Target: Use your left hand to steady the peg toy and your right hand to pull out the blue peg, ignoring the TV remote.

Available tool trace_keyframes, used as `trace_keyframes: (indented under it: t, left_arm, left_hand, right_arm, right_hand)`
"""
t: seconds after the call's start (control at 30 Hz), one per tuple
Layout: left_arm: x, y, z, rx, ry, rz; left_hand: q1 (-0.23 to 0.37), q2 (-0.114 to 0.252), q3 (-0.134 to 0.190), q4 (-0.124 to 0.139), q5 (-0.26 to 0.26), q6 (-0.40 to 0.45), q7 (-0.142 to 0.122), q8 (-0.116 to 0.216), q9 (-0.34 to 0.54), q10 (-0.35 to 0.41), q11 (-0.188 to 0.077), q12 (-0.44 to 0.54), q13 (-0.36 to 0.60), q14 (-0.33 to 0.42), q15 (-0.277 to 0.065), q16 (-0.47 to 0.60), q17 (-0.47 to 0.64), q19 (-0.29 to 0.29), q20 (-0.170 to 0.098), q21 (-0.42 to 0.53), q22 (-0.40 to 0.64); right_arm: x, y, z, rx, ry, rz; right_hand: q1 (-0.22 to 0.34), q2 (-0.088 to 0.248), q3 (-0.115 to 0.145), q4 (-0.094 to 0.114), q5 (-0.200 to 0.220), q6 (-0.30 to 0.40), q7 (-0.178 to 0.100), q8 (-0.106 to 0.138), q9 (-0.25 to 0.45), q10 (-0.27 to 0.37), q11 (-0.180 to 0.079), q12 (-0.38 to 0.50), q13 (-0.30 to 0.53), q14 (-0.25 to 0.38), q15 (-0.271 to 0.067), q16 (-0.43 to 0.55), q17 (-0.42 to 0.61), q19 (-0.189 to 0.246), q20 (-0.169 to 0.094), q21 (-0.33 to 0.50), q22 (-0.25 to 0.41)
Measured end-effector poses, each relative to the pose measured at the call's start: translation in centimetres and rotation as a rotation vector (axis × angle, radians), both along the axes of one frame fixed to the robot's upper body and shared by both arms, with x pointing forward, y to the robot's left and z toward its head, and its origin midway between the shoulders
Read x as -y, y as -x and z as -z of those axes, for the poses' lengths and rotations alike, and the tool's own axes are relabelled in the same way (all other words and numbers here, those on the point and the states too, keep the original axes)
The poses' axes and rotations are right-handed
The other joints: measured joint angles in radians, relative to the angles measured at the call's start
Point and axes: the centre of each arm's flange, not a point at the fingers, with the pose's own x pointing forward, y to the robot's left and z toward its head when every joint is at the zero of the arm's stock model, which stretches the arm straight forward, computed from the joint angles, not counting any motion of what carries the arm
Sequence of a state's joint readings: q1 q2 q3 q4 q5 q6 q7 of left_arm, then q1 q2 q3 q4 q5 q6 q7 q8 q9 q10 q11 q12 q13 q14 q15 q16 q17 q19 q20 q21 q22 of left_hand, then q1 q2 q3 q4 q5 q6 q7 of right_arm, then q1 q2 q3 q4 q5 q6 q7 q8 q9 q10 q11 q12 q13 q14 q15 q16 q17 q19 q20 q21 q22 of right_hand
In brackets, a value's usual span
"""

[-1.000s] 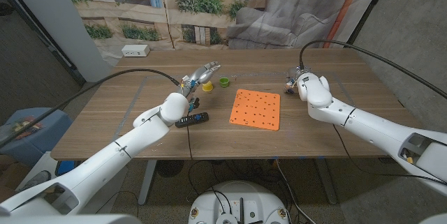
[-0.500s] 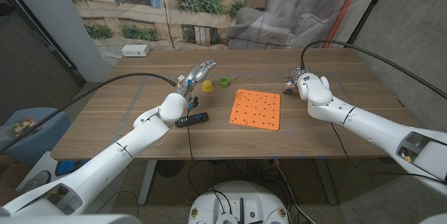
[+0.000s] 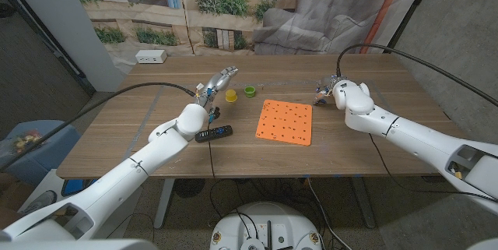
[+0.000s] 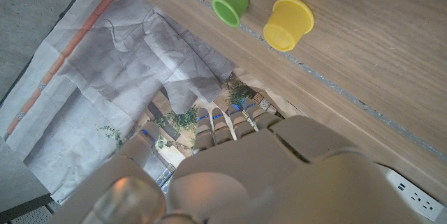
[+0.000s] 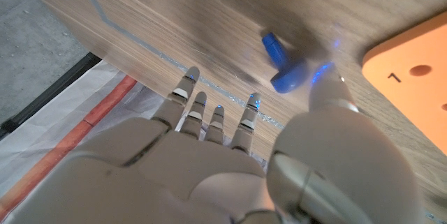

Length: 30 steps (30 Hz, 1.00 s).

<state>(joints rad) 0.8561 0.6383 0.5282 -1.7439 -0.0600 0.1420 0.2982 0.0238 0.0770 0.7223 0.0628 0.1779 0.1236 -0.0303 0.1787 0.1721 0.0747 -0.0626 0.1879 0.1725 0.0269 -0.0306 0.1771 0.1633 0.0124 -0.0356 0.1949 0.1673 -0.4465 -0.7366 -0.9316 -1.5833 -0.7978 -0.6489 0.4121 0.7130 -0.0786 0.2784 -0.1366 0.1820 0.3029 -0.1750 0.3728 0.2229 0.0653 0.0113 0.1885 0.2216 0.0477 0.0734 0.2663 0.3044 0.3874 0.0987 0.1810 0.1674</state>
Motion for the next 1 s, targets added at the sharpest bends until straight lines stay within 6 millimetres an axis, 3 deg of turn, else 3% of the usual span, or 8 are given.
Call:
trace_keyframes:
  t: [0.23, 0.43, 0.73, 1.0]
  left_arm:
    - [-0.3, -0.3, 0.1, -0.006, 0.028, 0.007]
    - [-0.9, -0.6, 0.4, -0.014, 0.076, 0.015]
    - [-1.7, -1.1, 0.8, -0.019, 0.178, 0.044]
    - [-2.0, -1.2, 0.7, -0.002, 0.236, 0.08]
  left_hand:
    - [0.0, 0.0, 0.0, 0.0, 0.0, 0.0, 0.0, 0.0, 0.0, 0.0, 0.0, 0.0, 0.0, 0.0, 0.0, -0.004, 0.0, 0.0, 0.0, 0.0, 0.0]
    - [0.0, 0.0, 0.0, -0.008, 0.0, 0.0, 0.0, 0.0, 0.0, 0.0, 0.0, 0.0, 0.0, 0.0, 0.0, -0.004, 0.0, 0.001, 0.001, 0.0, 0.0]
    - [0.0, 0.0, 0.0, -0.008, 0.0, 0.005, 0.005, 0.0, 0.0, 0.005, 0.005, 0.0, 0.0, 0.0, 0.0, -0.004, 0.0, 0.004, 0.004, 0.0, 0.0]
    - [0.0, 0.0, -0.008, -0.016, 0.0, 0.005, 0.005, 0.0, 0.0, 0.005, 0.005, 0.0, 0.0, 0.0, 0.0, -0.004, 0.0, 0.006, 0.006, 0.0, 0.0]
  right_arm:
    - [0.6, 0.3, -0.7, -0.005, -0.036, -0.034]
    - [1.1, 0.5, -0.9, -0.003, -0.077, -0.066]
    - [2.3, 0.8, -0.8, 0.015, -0.17, -0.101]
    - [3.5, 1.2, -0.4, 0.045, -0.248, -0.12]
  right_hand:
    - [-0.064, -0.003, -0.016, 0.016, -0.001, -0.082, 0.023, -0.042, 0.0, -0.045, 0.016, 0.0, 0.0, -0.043, 0.032, -0.017, 0.005, -0.046, 0.025, 0.0, 0.0]
    - [-0.088, -0.004, -0.021, 0.021, -0.001, -0.12, 0.038, -0.063, 0.0, -0.062, 0.027, 0.0, 0.0, -0.06, 0.043, -0.029, 0.005, -0.062, 0.026, -0.004, 0.0]
    - [-0.127, 0.007, -0.03, 0.03, -0.001, -0.185, 0.048, -0.11, -0.01, -0.063, 0.027, 0.008, 0.0, -0.076, 0.026, -0.031, 0.005, -0.101, -0.028, -0.004, 0.0]
    - [-0.156, 0.02, -0.032, 0.032, 0.004, -0.195, 0.045, -0.125, -0.019, -0.045, 0.01, 0.016, -0.003, -0.081, -0.001, -0.038, 0.002, -0.114, -0.061, -0.004, 0.0]
